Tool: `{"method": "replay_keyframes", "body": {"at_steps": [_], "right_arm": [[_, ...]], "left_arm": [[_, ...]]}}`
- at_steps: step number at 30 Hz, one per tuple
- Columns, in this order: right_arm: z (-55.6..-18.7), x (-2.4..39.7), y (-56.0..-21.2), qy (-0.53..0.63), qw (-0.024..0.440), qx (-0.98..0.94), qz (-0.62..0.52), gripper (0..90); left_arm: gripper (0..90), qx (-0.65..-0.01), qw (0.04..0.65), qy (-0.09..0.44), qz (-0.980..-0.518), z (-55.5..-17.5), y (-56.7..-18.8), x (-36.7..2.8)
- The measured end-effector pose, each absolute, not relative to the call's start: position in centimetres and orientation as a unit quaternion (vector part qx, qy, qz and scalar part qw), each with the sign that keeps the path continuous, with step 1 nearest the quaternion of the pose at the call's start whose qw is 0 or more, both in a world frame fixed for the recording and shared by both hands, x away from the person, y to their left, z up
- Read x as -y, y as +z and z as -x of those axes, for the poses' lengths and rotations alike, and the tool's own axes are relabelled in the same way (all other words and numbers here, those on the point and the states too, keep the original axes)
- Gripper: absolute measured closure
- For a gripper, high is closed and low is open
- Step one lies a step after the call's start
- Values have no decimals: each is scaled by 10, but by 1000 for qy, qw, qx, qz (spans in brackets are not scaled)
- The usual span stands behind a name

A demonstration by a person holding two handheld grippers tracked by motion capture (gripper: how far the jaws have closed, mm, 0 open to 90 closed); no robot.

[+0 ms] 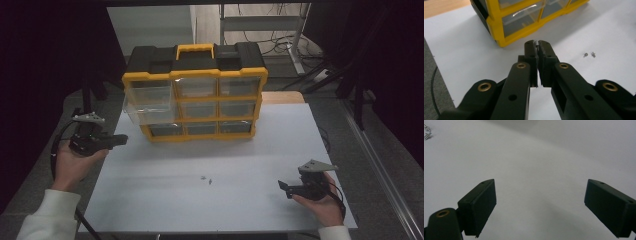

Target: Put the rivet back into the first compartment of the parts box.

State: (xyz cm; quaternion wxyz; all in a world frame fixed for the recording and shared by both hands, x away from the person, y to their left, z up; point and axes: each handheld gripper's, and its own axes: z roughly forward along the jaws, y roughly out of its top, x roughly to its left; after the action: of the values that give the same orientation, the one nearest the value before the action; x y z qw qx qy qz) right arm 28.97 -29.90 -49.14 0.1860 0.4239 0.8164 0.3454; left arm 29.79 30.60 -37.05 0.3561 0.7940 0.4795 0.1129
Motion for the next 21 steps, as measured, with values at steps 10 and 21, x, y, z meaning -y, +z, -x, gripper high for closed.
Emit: {"method": "replay_keyframes", "body": {"at_steps": [10,21], "right_arm": [[-290,299,-491,346,185,-816,-425,109],[-291,299,-492,344,185,-816,-426,106]], "left_arm": [[871,-484,367,121,-785,-303,-348,-316],[871,-484,376,140,-777,-306,-315,-322]]}}
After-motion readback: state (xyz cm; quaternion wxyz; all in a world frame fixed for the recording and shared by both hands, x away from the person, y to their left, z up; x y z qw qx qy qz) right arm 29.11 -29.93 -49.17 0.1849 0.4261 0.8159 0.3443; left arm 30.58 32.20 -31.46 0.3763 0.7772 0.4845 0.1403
